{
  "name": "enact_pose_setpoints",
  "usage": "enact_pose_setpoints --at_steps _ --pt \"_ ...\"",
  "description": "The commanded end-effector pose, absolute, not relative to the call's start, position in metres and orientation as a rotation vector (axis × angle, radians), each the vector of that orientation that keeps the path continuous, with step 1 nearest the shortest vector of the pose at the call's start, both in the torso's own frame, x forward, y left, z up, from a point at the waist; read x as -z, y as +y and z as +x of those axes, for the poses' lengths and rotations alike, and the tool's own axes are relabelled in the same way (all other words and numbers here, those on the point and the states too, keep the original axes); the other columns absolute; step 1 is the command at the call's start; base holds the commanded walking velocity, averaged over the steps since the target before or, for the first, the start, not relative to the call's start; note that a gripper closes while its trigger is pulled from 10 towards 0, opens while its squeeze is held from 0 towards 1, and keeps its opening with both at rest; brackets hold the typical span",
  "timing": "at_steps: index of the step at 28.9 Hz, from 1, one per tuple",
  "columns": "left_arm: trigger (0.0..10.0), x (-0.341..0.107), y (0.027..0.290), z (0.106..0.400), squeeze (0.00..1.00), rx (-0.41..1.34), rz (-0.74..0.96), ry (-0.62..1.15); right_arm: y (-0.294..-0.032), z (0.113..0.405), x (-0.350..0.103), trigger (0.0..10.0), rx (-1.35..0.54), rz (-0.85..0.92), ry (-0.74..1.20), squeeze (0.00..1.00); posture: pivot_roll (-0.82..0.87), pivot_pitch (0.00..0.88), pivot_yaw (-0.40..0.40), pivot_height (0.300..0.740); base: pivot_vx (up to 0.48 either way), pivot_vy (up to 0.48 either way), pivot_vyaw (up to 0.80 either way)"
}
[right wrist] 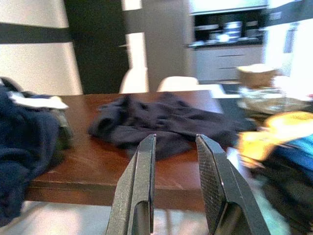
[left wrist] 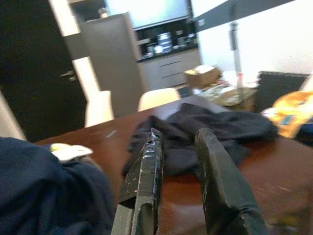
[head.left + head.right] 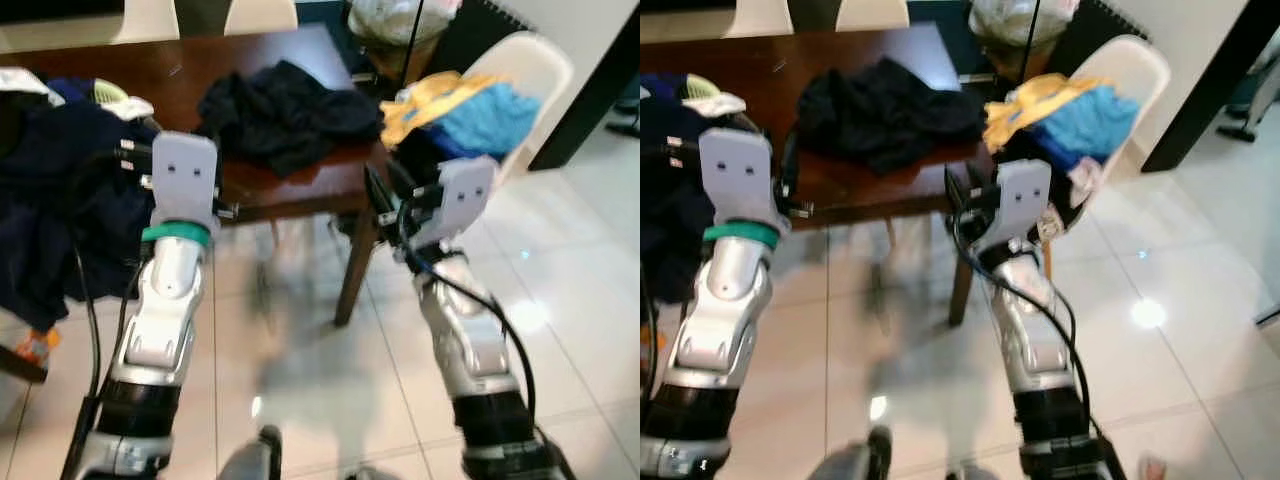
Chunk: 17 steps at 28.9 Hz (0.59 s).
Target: Hang hanger
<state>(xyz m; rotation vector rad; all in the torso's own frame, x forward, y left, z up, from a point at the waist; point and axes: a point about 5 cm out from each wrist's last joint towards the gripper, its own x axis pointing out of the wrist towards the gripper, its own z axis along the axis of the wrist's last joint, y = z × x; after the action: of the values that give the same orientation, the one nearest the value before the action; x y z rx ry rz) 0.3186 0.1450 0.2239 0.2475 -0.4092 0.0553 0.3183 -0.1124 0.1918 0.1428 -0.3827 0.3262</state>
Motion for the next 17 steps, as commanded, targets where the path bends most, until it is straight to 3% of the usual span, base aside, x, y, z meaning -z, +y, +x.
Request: enact_pose_setpoints --at_steps 1,11,17 --pt "10.0 -0.219 0.148 0.320 0.00 -0.063 0.261 -0.391 -0.111 0.318 -0.188 10.0 -0.327 0.144 -0.370 0.00 0.04 0.000 0.015 0.740 -0.262 0.000 0.00" --pt "10.0 -0.198 0.143 0.324 0.00 -0.032 0.273 -0.249 -0.111 0.321 -0.180 10.0 -0.327 0.096 -0.337 0.00 0.04 0.000 0.014 0.740 0.000 0.000 0.00" --pt "10.0 -0.192 0.137 0.322 0.00 -0.009 0.295 -0.222 -0.115 0.322 -0.177 10.0 -0.313 0.103 -0.328 0.00 0.04 0.000 0.013 0.740 0.000 0.000 0.69"
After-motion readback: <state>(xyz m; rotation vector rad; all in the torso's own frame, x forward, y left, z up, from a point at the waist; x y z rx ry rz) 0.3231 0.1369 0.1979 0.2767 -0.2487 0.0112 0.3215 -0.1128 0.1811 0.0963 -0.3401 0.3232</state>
